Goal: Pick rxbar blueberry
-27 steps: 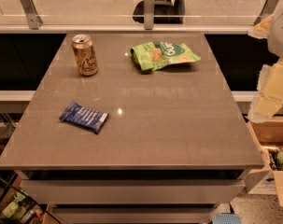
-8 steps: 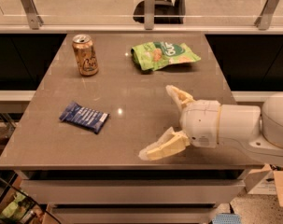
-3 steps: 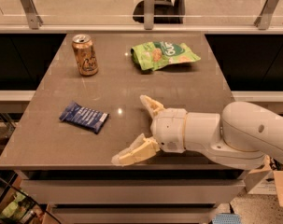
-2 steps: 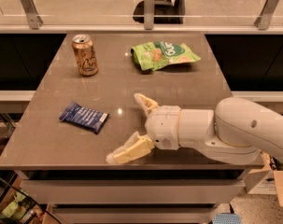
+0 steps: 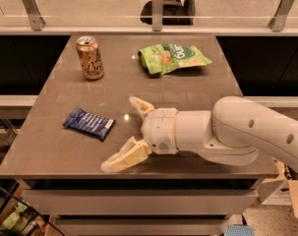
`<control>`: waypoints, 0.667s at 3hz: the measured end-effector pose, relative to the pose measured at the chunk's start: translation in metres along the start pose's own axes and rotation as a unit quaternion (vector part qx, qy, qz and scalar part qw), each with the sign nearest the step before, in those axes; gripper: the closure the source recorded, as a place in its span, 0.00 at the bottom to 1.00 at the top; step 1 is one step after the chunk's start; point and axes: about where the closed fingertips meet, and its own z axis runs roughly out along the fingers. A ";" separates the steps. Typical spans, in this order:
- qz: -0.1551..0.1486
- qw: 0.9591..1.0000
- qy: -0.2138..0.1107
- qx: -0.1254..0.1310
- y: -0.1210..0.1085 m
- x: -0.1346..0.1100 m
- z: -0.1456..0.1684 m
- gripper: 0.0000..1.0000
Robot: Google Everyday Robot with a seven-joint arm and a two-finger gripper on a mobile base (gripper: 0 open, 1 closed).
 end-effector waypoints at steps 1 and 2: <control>0.003 1.000 -0.002 -0.007 -0.001 0.003 0.011 0.00; 0.006 1.000 -0.005 -0.016 -0.003 0.004 0.022 0.00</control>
Offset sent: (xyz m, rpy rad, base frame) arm 0.0155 0.0239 -0.0166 0.0266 0.0366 0.0349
